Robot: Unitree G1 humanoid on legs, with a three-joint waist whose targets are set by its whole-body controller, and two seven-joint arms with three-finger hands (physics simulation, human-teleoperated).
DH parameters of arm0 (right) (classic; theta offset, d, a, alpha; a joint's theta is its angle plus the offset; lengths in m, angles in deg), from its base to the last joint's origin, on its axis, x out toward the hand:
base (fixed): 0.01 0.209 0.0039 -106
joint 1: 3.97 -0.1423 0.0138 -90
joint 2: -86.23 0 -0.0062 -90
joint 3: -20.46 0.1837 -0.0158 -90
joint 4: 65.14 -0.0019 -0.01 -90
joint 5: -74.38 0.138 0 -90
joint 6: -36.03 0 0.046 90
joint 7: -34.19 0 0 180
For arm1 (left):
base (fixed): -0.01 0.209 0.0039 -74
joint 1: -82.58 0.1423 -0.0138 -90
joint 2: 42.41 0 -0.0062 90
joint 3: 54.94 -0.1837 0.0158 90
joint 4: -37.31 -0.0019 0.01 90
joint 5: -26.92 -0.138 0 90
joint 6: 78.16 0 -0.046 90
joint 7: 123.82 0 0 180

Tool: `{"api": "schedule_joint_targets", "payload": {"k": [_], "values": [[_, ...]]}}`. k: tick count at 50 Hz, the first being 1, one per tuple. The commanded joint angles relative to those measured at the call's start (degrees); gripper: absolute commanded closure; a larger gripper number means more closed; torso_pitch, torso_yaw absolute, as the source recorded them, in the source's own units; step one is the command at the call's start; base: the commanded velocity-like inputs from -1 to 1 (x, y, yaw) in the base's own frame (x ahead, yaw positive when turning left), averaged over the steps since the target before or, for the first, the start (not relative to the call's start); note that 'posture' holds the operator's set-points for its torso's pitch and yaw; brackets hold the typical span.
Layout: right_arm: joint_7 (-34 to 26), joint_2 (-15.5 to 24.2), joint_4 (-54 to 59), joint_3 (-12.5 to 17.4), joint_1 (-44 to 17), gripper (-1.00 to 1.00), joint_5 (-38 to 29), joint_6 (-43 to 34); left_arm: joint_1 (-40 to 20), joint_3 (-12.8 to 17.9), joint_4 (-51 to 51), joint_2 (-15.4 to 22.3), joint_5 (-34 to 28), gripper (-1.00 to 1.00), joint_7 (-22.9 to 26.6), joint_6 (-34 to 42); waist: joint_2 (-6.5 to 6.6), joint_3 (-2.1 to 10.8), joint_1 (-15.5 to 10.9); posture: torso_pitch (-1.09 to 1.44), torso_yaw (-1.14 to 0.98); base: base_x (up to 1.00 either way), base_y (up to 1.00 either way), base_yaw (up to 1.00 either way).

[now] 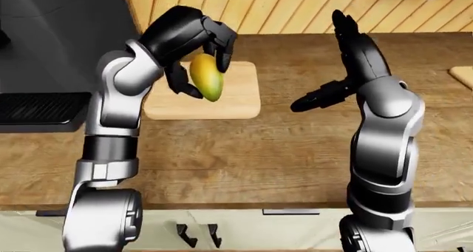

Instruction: Place the mango and the pear on separate cutting boards.

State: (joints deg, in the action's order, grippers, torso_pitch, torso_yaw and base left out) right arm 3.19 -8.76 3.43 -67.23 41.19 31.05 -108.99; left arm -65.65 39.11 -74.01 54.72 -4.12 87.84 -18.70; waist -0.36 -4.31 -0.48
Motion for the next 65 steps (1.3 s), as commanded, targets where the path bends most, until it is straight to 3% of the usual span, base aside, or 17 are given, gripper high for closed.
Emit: {"api": "schedule_joint_targets", "payload": {"k": [1,7,20,29,34,43,52,59,65], "values": [[0.04,0.5,-2.76,-0.35,-2.75,-1.0,-0.39,1.1,-3.3,2.54,2.43,1.6,1.22,1.0,-1.07,0.26,-0.51,2.71,-0.4,0.0,0.0,0.0,0.0,0.0],[-1.16,1.47,-3.55,-0.09,-3.98,-1.0,-1.05,-0.03,-5.59,2.27,1.99,1.58,1.03,1.0,-1.5,2.13,0.83,3.18,0.72,0.0,0.0,0.0,0.0,0.0],[-1.3,1.94,-3.37,0.25,-4.71,-1.0,-0.85,-0.03,-13.56,0.6,-14.81,0.71,-1.8,1.0,-5.56,-0.66,0.0,2.64,0.19,0.0,0.0,0.0,0.0,0.0],[0.06,1.48,-2.42,0.44,-4.32,-1.0,0.07,1.2,-17.78,-0.87,-27.3,-0.58,-5.46,1.0,-11.95,-2.92,-0.43,2.44,-0.18,0.0,0.0,0.0,0.0,0.0],[0.66,1.09,-2.56,0.21,-3.74,-1.0,0.47,1.42,-19.53,-2.23,-36.05,-1.46,-9.47,1.0,-19.66,-5.42,-0.41,2.56,-0.09,0.0,0.0,0.0,0.0,0.0],[1.35,0.67,-2.43,-0.02,-3.07,-1.0,1.0,1.92,-20.33,-3.46,-43.64,-3.21,-13.73,1.0,-27.27,-6.28,-0.09,3.14,0.22,0.0,0.0,0.0,0.0,0.0],[2.6,0.28,-1.46,-0.1,-2.64,-1.0,1.81,2.91,-23.1,-2.69,-48.33,-3.9,-14.5,1.0,-34.49,0.68,0.2,3.51,0.43,0.0,0.0,0.0,0.0,0.0],[2.73,0.31,-1.46,-0.12,-2.53,-1.0,1.95,2.89,-24.9,-0.29,-50.27,-5.39,-9.73,1.0,-36.94,8.63,0.28,3.75,0.35,0.0,0.0,0.0,0.0,0.0],[3.3,-0.06,-1.09,-0.31,-2.05,-1.0,2.28,3.42,-24.21,-0.1,-52.09,-6.79,-6.73,1.0,-40.44,13.9,0.31,4.09,0.39,0.0,0.0,0.0,0.0,0.0]]}}
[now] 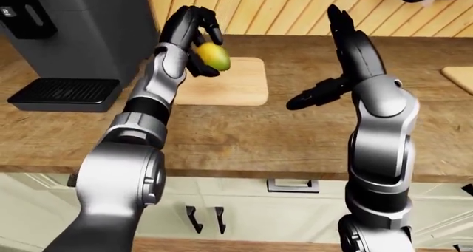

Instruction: Place the mango and the pear on separate cutting boards.

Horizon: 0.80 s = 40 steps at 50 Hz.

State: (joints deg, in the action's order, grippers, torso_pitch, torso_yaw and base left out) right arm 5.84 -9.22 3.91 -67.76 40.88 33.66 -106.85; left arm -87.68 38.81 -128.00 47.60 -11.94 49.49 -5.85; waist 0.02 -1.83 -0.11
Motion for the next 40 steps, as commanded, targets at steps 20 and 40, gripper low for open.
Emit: {"api": "schedule_joint_targets", "payload": {"k": [20,40], "values": [[1.73,0.3,-1.95,0.51,0.34,-1.0,0.97,2.27,-0.58,-1.04,0.67,-1.9,1.57,1.0,-6.9,9.86,-0.24,2.35,0.28,0.0,0.0,0.0,0.0,0.0],[2.97,0.51,-2.13,1.04,1.54,-1.0,2.65,2.76,1.29,-1.68,0.62,-2.57,0.49,0.4,-4.07,7.95,-0.21,1.96,0.47,0.0,0.0,0.0,0.0,0.0]]}}
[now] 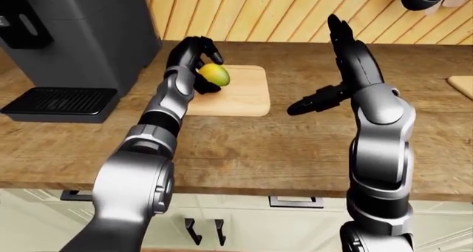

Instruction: Place the mango and the pear on separate cutting boards.

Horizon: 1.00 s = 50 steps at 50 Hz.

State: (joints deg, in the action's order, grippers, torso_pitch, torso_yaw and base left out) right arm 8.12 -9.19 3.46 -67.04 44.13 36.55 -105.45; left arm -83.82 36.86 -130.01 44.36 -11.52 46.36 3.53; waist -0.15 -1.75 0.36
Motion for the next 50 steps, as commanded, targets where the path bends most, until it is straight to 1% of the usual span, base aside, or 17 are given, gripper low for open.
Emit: {"api": "schedule_joint_targets", "payload": {"k": [1,4,10,11,12,14,25,36,40,50], "values": [[0.68,0.53,-1.74,0.32,-1.76,-1.0,-0.21,1.28,-2.51,0.27,2.67,0.65,0.01,0.38,-0.94,-1.41,-0.05,1.86,0.0,0.0,0.0,0.0,0.0,0.0],[0.34,0.74,-2.36,0.24,-1.99,-1.0,-0.35,0.45,-2.49,0.35,2.7,0.57,-0.04,0.14,-0.77,-1.22,-0.07,1.84,-0.02,0.0,0.0,0.0,0.0,0.0],[0.48,0.81,-2.47,0.44,-1.74,-1.0,0.0,0.54,-2.56,0.47,2.89,0.56,0.15,-0.11,0.29,-1.49,-0.12,1.75,-0.08,0.0,0.0,0.0,0.0,0.0],[0.49,0.81,-2.75,0.47,-1.61,-1.0,0.02,0.37,-2.37,0.48,2.91,0.48,0.29,-0.22,0.85,-1.73,-0.14,1.75,-0.08,0.0,0.0,0.0,0.0,0.0],[0.48,0.84,-2.93,0.44,-1.49,-1.0,0.02,0.25,-2.28,0.43,2.99,0.39,0.32,-0.37,1.07,-1.89,-0.17,1.75,-0.1,0.0,0.0,0.0,0.0,0.0],[0.48,0.96,-3.03,0.47,-1.52,-1.0,0.07,0.13,-2.29,0.31,3.05,0.26,0.31,-0.42,1.29,-2.22,-0.21,1.74,-0.16,0.0,0.0,0.0,0.0,0.0],[0.74,1.36,-2.9,0.6,-1.61,-1.0,0.44,0.16,-1.96,0.1,3.22,-0.03,0.36,-0.36,2.0,-4.03,-0.34,1.84,-0.35,0.0,0.0,0.0,0.0,0.0],[-0.02,1.61,-3.68,0.35,-1.94,-1.0,-0.19,-0.75,-2.02,0.62,3.85,0.88,1.37,-0.28,2.3,-5.03,-0.38,1.9,-0.42,0.0,0.0,0.0,0.0,0.0],[-0.22,1.89,-3.45,0.56,-2.25,-1.0,-0.35,-0.72,-2.11,1.39,4.7,1.59,3.17,-0.29,3.35,-5.4,-0.31,1.92,-0.41,0.0,0.0,0.0,0.0,0.0],[-1.11,2.51,-4.1,0.89,-2.39,-1.0,-0.8,-1.28,-2.28,0.92,6.31,2.26,4.76,-0.29,4.7,-6.2,-0.31,1.96,-0.48,0.0,0.0,0.0,0.0,0.0]]}}
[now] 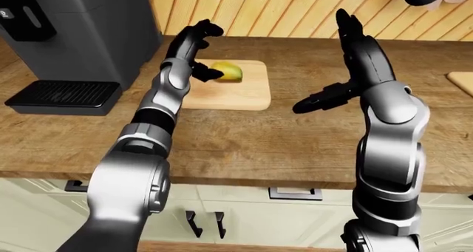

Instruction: Place the mango and the pear on separate cutting boards.

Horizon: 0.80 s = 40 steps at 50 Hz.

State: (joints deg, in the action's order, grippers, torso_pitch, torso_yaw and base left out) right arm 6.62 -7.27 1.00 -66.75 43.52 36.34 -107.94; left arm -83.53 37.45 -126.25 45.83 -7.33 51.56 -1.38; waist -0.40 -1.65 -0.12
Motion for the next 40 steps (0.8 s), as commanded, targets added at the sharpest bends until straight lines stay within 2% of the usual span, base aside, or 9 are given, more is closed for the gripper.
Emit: {"api": "schedule_joint_targets", "payload": {"k": [1,12,16,18,19,22,30,37,40], "values": [[0.26,0.86,-1.66,0.88,-1.85,-1.0,-0.57,1.21,-2.69,0.39,3.12,0.93,0.86,-0.29,0.01,-1.22,-0.04,1.85,0.01,0.0,0.0,0.0,0.0,0.0],[-1.23,3.83,-3.98,3.95,-2.61,-1.0,0.78,-1.39,-0.05,2.1,16.82,3.89,6.62,-0.39,7.96,3.17,0.0,1.48,0.07,0.0,0.0,0.0,0.0,0.0],[-1.18,5.31,-5.67,4.63,-2.98,-1.0,1.56,-3.26,6.11,2.93,33.47,3.98,10.05,-0.58,12.61,10.08,0.17,1.25,0.16,0.0,0.0,0.0,0.0,0.0],[-1.61,6.55,-6.97,5.24,-3.37,-1.0,1.84,-4.61,9.61,3.39,43.83,3.93,11.41,-0.95,15.12,15.11,0.23,1.13,0.19,0.0,0.0,0.0,0.0,0.0],[-1.75,7.13,-7.63,5.64,-3.44,-1.0,2.06,-5.15,10.94,3.66,47.63,4.08,11.91,-1.0,15.7,16.89,0.25,1.08,0.19,0.0,0.0,0.0,0.0,0.0],[-1.81,8.36,-8.79,6.21,-3.34,-1.0,2.75,-6.21,14.1,3.99,53.91,4.46,12.76,-1.0,16.13,19.05,0.22,0.78,0.16,0.0,0.0,0.0,0.0,0.0],[-6.18,15.1,-14.38,6.14,-5.76,-1.0,0.82,-13.54,24.41,6.62,92.19,5.53,14.85,-1.0,25.24,41.04,0.21,0.13,0.29,0.0,0.0,0.0,0.0,0.0],[-12.92,21.32,-20.93,8.16,-4.98,-1.0,-2.5,-19.97,28.79,10.94,100.97,9.86,19.4,-1.0,23.9,46.02,0.18,-0.56,-0.03,0.0,0.0,0.0,0.0,0.0],[-19.73,28.19,-29.28,10.75,-1.16,-1.0,-4.99,-26.18,37.41,15.42,109.22,10.58,21.76,-1.0,21.56,46.65,0.03,-0.52,-0.15,0.0,0.0,0.0,0.0,0.0]]}}
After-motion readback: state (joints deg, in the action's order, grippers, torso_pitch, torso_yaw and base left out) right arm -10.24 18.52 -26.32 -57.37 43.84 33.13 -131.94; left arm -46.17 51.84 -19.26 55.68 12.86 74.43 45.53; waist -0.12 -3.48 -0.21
